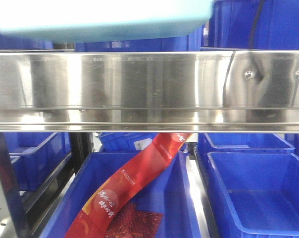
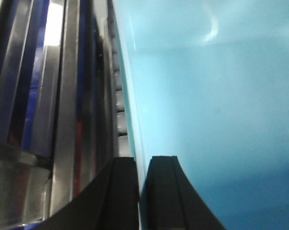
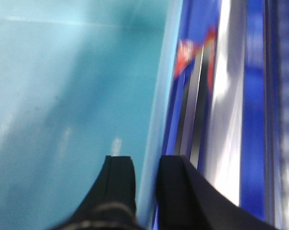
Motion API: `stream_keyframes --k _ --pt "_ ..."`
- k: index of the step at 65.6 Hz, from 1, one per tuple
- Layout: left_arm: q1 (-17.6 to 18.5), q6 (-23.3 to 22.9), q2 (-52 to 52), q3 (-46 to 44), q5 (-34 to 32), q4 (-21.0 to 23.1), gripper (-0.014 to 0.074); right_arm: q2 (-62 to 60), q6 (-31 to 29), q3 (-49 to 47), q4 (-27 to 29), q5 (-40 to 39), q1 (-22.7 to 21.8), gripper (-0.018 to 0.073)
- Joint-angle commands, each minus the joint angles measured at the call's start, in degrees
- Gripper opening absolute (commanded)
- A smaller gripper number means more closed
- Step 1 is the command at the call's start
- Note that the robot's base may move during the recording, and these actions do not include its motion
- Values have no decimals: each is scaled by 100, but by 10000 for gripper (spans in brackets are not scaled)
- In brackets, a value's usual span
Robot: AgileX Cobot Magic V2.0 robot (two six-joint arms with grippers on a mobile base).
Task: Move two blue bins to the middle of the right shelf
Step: 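Lower the teal bin onto the upper shelf rollers with both grippers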
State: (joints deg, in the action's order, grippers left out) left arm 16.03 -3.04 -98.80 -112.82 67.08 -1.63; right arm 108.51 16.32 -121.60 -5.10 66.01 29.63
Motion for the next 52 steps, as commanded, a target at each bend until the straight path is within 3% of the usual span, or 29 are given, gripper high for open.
stream_keyframes --k 1,7,12,16,29,33,36,52 --pt "132 -2 -68 -55 -238 461 -111 13 -75 -65 -46 -794 52 -153" --pt "132 8 -207 -55 -206 461 -107 69 -75 -65 -69 -677 8 -150" --pt "132 8 -279 -55 -113 474 -55 77 -75 -65 -69 -580 -31 -104" --pt "132 8 -317 -55 -102 474 31 77 -75 -65 -69 -504 -58 3" --pt "132 8 -307 -55 -189 482 463 77 -75 -65 -113 -279 -117 484" --pt "132 8 -306 -55 -189 482 577 64 -75 -65 -139 -178 -117 580" --pt "132 8 -279 -55 -189 482 620 51 -75 -65 -182 -127 -117 569" --pt "132 8 124 -55 -193 405 601 -396 -75 -111 -470 -74 -117 554"
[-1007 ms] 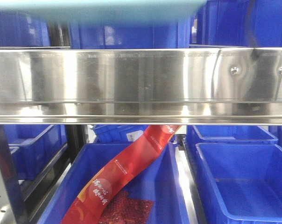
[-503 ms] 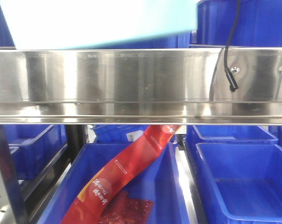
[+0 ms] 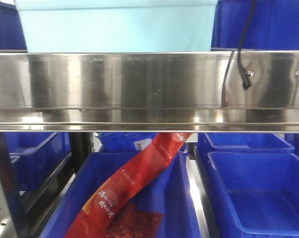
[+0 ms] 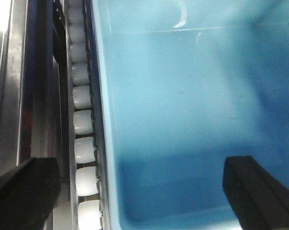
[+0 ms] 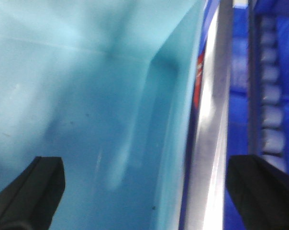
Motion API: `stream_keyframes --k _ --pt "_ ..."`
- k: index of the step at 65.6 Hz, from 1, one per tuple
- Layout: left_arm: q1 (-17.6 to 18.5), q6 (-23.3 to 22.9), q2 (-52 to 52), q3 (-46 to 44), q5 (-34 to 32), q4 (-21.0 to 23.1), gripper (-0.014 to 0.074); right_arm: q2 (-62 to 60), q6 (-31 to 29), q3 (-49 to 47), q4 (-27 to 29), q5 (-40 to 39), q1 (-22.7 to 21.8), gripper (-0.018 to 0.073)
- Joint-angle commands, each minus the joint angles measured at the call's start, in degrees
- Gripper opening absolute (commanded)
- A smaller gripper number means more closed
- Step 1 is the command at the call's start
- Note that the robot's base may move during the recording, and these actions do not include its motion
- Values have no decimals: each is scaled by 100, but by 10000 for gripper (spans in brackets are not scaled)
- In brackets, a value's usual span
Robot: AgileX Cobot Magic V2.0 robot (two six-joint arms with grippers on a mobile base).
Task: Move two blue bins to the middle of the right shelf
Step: 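Lower the teal bin onto the upper shelf rollers with both grippers, then open both grippers to release the teal bin's side walls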
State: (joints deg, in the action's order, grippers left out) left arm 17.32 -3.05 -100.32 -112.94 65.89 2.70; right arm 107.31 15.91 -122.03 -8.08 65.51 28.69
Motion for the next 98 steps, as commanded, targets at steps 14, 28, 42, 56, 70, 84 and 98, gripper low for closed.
stream_keyframes --k 14,28,42,56,70,84,98 --pt "3 9 951 -44 42 -125 479 -929 -46 -73 -216 205 -23 149" --pt "3 9 1631 -44 214 -667 -109 -1380 -111 -62 -817 404 -23 -162" --pt "3 9 2257 798 12 -904 -111 -1733 -111 732 -1081 305 -23 -162" --pt "-8 -28 3429 2840 -912 -1140 -111 -2652 -87 2741 -1081 -696 -62 -162" --pt "-8 -58 4949 5000 -2533 -1230 -111 -3840 -87 4848 -1081 -1820 -62 -162" --pt "-8 -58 6479 6836 -3770 -1216 -111 -5124 -10 6768 -1081 -3084 -62 -162" --pt "-8 -58 7843 7894 -4128 -1043 -111 -6599 4 8270 -1081 -4026 -62 -162"
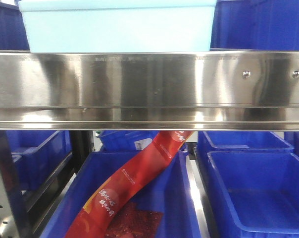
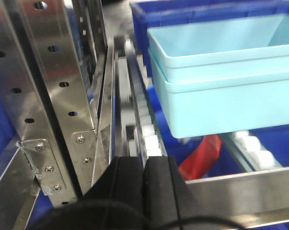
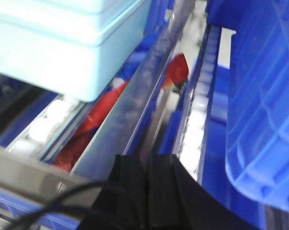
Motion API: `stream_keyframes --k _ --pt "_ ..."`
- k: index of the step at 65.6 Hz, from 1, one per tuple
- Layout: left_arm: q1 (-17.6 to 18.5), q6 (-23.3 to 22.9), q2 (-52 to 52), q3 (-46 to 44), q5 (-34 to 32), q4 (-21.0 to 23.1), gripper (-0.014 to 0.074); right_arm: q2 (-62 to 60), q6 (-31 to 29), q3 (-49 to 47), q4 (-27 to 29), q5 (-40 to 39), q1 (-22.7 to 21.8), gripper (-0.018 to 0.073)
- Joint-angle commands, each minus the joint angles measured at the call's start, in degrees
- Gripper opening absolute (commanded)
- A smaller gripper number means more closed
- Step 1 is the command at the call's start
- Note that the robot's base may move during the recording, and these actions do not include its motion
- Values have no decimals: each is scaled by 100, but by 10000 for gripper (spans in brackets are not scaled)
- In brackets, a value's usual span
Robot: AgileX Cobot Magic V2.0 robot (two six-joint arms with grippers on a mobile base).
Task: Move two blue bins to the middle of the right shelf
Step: 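Open both grippers to release the teal bin's side walls, then withdraw both grippers down and away from the placed teal bin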
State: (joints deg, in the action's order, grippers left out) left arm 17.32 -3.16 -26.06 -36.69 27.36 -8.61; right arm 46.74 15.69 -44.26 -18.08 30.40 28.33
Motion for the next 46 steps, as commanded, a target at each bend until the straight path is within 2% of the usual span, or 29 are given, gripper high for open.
stream_keyframes --k 1,14,30,46 --pt "-8 -47 495 312 -276 88 -111 -648 26 581 -81 -572 -27 -162" --pt "-8 -47 1599 701 -227 88 -111 -2413 26 1625 -81 -989 -27 -162" --pt "-8 -47 2223 737 59 88 -111 -4324 26 1854 -98 -548 -27 -162" --pt "-8 -47 2235 737 122 88 -111 -4674 26 1854 -145 -423 -27 -162"
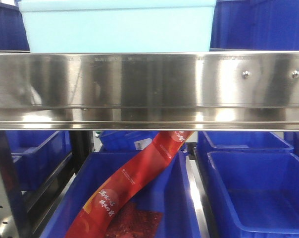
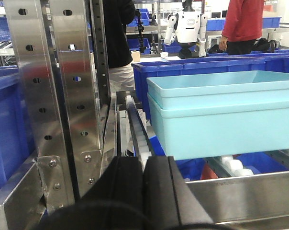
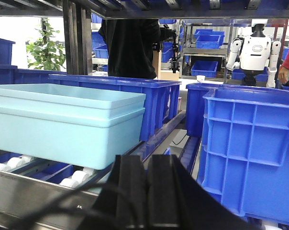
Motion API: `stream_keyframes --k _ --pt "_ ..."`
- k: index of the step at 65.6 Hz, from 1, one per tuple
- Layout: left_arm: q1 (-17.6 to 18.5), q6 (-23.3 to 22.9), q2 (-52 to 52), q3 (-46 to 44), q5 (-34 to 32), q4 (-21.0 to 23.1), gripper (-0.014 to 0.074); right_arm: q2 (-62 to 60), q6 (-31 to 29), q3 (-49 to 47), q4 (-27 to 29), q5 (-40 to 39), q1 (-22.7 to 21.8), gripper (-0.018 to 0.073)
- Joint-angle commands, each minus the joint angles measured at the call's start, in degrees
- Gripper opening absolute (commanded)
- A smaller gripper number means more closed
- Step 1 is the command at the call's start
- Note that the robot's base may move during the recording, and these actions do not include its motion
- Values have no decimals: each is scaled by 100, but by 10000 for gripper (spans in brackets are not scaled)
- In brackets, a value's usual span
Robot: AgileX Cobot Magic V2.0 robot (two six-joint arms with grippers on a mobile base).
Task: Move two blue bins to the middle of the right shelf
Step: 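Withdraw both grippers down and away from the placed teal bin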
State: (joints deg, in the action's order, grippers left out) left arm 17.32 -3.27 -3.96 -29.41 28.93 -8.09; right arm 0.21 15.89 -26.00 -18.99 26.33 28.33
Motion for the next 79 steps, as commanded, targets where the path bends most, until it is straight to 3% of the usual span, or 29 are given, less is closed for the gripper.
stream_keyframes --k 1,41,52,58,63,79 --pt "-8 -36 26 10 -35 36 -111 -21 6 28 -53 -16 -27 -162" --pt "-23 -36 26 14 -34 36 -111 -21 6 28 -53 -16 -27 -162" --pt "-513 663 28 139 268 241 -111 -21 6 28 -53 -16 -27 -162" --pt "-844 664 67 619 -169 674 -111 -21 6 28 -53 -16 -27 -162" --pt "-1024 664 213 1201 -944 747 -111 -21 6 28 -53 -16 -27 -162" --pt "-1075 664 396 2941 -2620 903 -111 -21 6 28 -53 -16 -27 -162"
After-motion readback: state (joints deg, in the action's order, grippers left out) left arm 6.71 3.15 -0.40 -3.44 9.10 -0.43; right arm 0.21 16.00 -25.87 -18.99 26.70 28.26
